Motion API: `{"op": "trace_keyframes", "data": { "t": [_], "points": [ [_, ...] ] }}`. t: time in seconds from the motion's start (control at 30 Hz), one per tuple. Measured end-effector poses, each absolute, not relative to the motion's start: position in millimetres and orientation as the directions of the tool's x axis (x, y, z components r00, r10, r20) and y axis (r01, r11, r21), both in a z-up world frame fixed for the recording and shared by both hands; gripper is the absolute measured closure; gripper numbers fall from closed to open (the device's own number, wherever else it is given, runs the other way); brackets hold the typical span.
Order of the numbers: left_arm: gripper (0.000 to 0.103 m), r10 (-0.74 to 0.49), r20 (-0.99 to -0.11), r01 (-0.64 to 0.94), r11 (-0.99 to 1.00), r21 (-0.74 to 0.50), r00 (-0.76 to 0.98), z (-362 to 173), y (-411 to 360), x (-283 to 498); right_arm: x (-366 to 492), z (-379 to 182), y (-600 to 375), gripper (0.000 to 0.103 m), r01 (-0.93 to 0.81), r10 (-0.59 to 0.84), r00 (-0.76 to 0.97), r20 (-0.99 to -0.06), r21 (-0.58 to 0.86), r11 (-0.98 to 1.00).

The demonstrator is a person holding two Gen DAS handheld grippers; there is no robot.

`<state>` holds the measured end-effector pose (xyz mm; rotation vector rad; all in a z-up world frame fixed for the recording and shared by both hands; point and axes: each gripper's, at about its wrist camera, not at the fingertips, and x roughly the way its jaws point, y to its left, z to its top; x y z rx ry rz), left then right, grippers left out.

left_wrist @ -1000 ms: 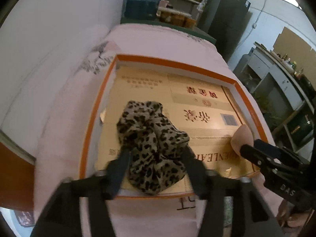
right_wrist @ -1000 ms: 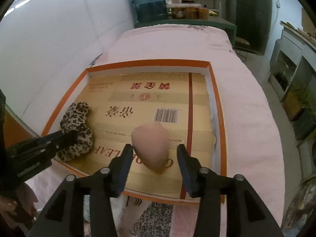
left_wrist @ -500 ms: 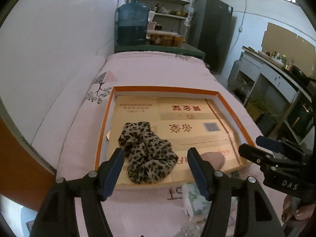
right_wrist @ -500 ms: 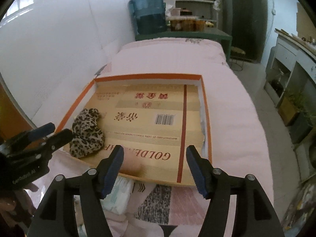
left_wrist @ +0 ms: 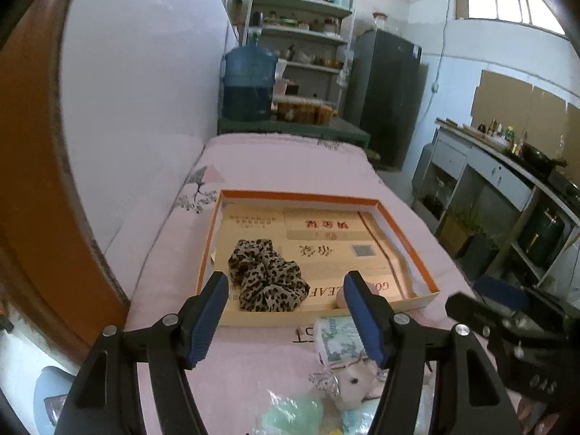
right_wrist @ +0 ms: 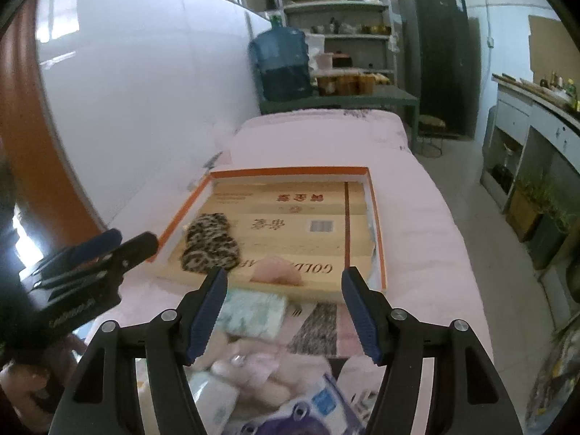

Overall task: Organize soft objects
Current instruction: 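Withdraw both open tools from the box back toward the pile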

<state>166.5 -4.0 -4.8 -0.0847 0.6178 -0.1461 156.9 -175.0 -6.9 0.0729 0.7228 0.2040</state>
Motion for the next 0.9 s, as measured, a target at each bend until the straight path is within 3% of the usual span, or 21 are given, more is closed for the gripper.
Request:
{"op": "trace_keyframes", "data": {
  "t": [0.33,0.9],
  "points": [
    [0.037,-0.135,-0.501,0.108,0.991,-0.083,0.855,9,-6,121,88,7,-154,0.035,-0.200,0.206,0.791,-0.575,0.075,0.977],
    [0.039,-0.138,-0.515,0.113,0.990,-0.079,0.846,12,-6,73,24,12,-145,0.035,-0.216,0.233,0.811,-0.536,0.095,0.972]
  ]
}}
